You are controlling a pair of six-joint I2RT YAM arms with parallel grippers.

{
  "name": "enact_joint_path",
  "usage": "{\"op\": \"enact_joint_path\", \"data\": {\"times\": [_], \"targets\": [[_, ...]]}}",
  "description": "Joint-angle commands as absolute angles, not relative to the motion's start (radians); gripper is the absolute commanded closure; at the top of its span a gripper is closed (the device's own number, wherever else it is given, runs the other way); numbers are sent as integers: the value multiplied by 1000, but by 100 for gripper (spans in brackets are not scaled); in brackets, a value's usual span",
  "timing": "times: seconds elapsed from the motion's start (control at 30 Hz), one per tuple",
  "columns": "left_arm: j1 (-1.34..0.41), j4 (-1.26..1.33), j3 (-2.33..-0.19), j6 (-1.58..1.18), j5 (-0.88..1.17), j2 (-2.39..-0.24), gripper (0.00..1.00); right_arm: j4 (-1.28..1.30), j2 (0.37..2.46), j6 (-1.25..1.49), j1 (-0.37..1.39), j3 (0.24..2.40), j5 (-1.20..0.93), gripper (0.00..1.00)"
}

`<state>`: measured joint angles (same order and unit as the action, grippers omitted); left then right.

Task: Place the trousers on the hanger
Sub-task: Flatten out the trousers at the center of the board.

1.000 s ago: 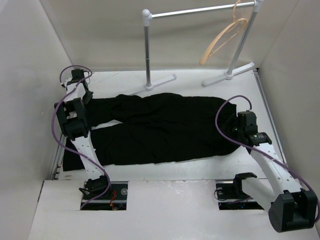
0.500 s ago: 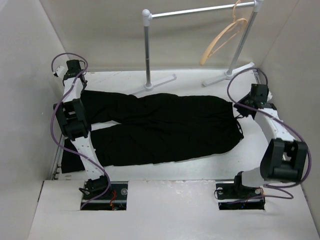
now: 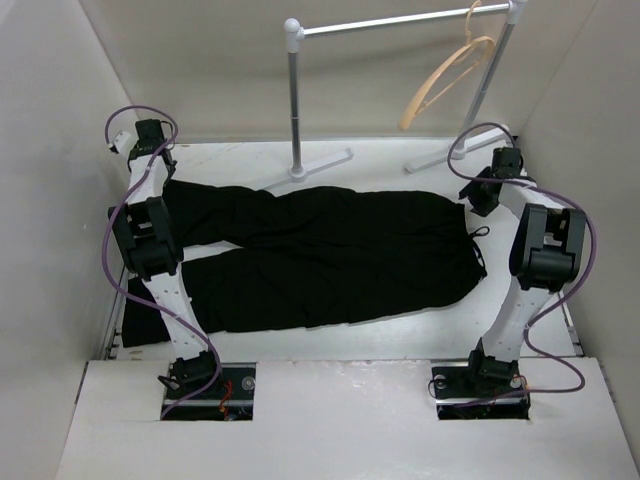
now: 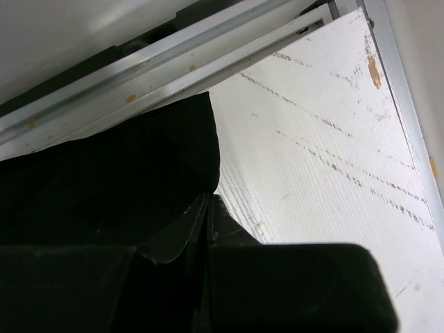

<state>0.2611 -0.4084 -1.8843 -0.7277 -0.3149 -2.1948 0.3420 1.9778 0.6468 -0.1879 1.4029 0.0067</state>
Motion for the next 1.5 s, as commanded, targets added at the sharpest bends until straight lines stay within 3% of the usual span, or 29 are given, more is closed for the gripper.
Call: {"op": "enact_joint_path", "data": {"times": [0.0,0.1,0.2,0.27,0.47,0.77,0.87,1.0,1.07,1.17,1.23,1.33,1.47], "targets": [[257,-394,-1901,-741,-321,-2192,99,359,1979,618,-165,1465,-32,46],[254,-382,-1882,-745,-313,-2195,99,374,1996,618,-147,1473,-43,52],[254,-377,-1865,-752,-313,-2198,99,377,2002,630,-143,1474,-29,79],[254,-377,-1861,-752,-311,-2198,99,371,1993,664,-143,1470,-14,91],[254,-347,-1859,-750,-302,-2198,99,376,1934,716,-229,1465,92,99],[236,-256,-1940,-752,-284,-2275,100,368,1933,721,-306,1494,138,99],[219,-239,-1989,-746,-282,-2318,99,376,1962,715,-303,1523,143,97],[197,-151,-1988,-742,-249,-2336,87,353,1979,716,-301,1543,143,94],[190,-114,-1965,-739,-230,-2307,71,348,1967,724,-294,1545,146,82],[188,-84,-1858,-735,-207,-2179,48,359,1899,729,-272,1529,166,49],[196,-63,-1765,-735,-206,-2084,44,359,1830,732,-254,1497,182,35],[220,-64,-1565,-774,-221,-1900,43,348,1711,758,-219,1407,199,25],[229,-93,-1259,-827,-235,-1679,51,313,1556,787,-183,1235,219,28]]}}
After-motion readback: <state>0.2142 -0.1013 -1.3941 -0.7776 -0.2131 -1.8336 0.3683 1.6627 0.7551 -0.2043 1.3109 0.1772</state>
